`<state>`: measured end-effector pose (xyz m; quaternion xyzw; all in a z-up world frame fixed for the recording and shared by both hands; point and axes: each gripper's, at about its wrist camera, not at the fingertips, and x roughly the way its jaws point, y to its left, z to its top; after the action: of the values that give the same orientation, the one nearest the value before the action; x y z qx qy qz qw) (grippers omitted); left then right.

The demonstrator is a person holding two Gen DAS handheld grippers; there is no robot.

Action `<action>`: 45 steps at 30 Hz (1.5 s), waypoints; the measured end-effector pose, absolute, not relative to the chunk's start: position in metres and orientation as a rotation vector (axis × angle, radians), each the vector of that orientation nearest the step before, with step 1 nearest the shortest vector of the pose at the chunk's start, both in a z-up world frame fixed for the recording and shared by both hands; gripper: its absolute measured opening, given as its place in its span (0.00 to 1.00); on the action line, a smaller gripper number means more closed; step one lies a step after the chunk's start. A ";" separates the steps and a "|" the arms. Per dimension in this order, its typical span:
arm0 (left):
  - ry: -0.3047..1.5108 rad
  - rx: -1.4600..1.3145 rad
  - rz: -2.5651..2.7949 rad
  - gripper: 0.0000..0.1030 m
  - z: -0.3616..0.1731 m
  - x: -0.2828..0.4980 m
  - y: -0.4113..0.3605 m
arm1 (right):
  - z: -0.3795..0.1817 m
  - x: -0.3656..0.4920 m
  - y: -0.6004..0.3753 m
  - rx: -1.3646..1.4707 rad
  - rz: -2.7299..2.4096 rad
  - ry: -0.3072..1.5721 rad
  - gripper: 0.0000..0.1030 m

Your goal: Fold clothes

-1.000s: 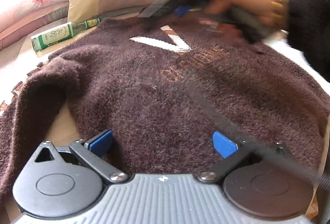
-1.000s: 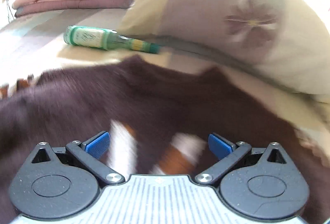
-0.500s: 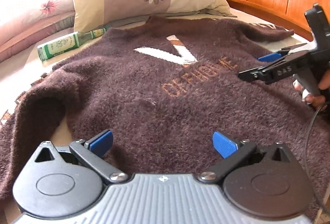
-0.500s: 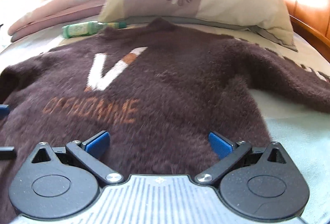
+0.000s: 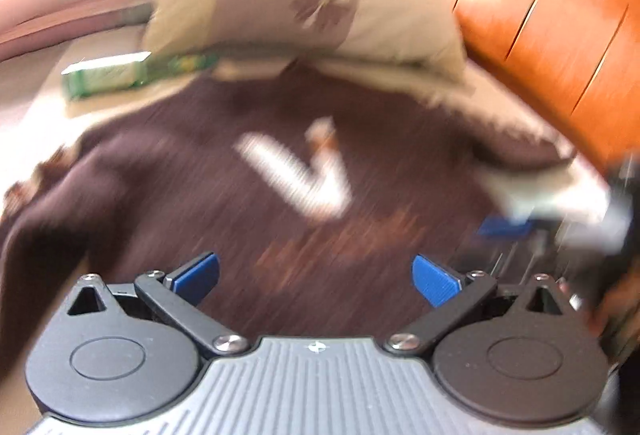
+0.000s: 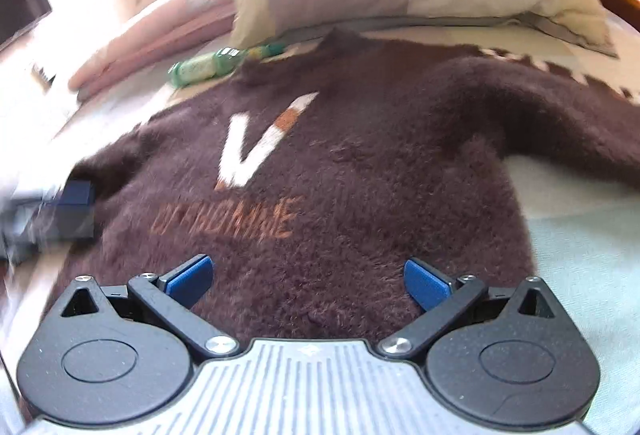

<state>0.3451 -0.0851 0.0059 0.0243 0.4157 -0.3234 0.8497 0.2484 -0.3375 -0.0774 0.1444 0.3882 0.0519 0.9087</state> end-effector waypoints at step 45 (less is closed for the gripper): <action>1.207 0.027 -1.066 0.99 -0.056 0.440 -0.451 | -0.091 0.185 -0.439 0.477 -0.013 0.630 1.00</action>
<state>0.4400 -0.4513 -0.0559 0.0121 0.5402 -0.4771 0.6931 0.1852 -0.4394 -0.0912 0.2324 0.3069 -0.0064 0.9229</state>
